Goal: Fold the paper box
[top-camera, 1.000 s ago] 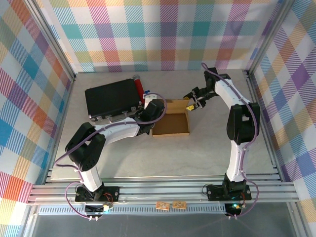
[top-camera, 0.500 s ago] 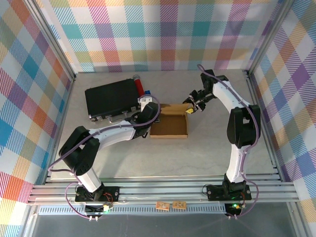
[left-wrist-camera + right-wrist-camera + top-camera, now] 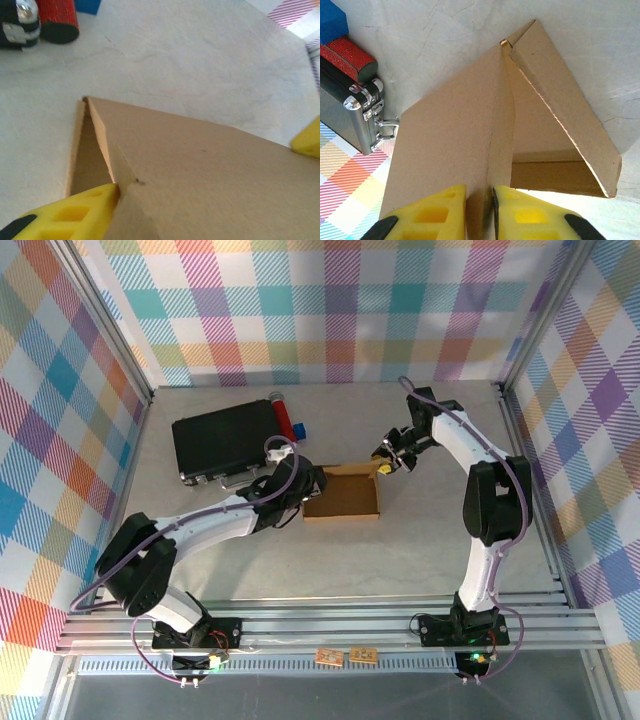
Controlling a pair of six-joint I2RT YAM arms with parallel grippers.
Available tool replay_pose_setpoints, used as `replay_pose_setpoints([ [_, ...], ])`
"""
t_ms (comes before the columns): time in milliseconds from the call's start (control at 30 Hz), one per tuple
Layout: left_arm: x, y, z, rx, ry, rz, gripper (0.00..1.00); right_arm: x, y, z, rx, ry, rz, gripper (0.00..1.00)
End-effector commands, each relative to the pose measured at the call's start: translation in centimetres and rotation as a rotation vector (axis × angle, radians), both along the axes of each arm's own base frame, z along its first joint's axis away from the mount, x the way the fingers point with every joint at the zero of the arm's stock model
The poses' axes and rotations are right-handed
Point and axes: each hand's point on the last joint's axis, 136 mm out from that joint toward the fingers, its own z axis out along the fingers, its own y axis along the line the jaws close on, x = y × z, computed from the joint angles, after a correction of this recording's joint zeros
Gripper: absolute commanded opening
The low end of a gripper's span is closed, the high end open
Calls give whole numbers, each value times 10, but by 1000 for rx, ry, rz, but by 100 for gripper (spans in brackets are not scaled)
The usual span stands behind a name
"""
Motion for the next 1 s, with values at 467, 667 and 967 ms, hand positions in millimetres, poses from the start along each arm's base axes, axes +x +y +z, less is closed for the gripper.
replay_pose_setpoints([
  [467,-65,25,90,-325,159,19,60,-13,-4,-12,-64,-15,41,16],
  [667,-41,48,101,-456,207,67,60,-12,6,-11,-55,-13,54,15],
  [967,-27,106,53,-460,505,327,62,2,-2,4,-107,-54,69,33],
])
